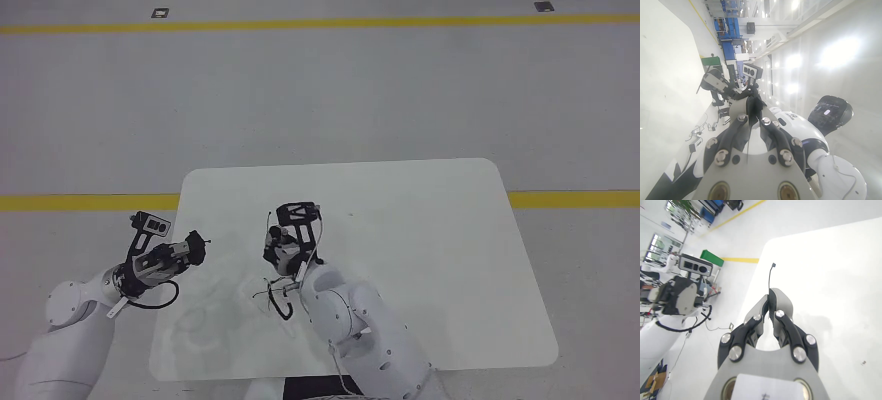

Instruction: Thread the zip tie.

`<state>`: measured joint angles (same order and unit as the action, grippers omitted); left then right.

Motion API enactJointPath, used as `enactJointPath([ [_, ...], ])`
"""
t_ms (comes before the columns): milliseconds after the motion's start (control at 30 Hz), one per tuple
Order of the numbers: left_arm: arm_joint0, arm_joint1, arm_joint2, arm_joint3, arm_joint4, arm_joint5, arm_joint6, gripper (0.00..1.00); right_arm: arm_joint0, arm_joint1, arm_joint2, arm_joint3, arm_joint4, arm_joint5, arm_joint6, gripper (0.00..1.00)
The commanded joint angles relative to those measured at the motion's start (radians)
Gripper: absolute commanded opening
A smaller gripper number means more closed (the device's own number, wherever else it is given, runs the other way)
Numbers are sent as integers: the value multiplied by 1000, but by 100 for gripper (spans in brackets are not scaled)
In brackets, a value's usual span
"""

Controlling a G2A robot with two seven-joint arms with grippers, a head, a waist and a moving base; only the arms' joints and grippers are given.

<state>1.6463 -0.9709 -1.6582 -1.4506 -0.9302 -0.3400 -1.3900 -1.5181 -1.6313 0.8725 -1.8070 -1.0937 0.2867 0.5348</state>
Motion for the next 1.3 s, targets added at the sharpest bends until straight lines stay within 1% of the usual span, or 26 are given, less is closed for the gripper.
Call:
enactJointPath([
  [0,0,0,0,0,0,0,0,0,-10,7,-2,-4,28,-7,-51,0],
  [367,0,0,0,0,0,0,0,0,-10,7,-2,-4,28,-7,-51,0],
  [400,0,0,0,0,0,0,0,0,-10,7,1,-9,41,-11,-67,0],
  [467,0,0,0,0,0,0,0,0,-19,11,4,-15,73,-27,-138,0],
  [500,0,0,0,0,0,0,0,0,-26,15,6,-20,86,-32,-213,0],
  [567,0,0,0,0,0,0,0,0,-29,22,0,-16,114,-49,-308,0],
  [600,0,0,0,0,0,0,0,0,-29,28,-10,-12,124,-59,-374,0],
  [700,0,0,0,0,0,0,0,0,-14,44,-48,6,139,-86,-493,0],
  [733,0,0,0,0,0,0,0,0,-4,52,-70,16,142,-93,-533,0],
  [800,0,0,0,0,0,0,0,0,13,62,-102,28,149,-93,-591,0],
  [867,0,0,0,0,0,0,0,0,38,72,-144,46,153,-102,-629,0],
  [933,0,0,0,0,0,0,0,0,55,81,-173,58,145,-86,-627,0],
  [1233,0,0,0,0,0,0,0,0,55,81,-173,58,145,-86,-627,0],
  [1267,-1,0,1,-1,1,2,7,0,55,81,-173,58,145,-86,-627,0],
])
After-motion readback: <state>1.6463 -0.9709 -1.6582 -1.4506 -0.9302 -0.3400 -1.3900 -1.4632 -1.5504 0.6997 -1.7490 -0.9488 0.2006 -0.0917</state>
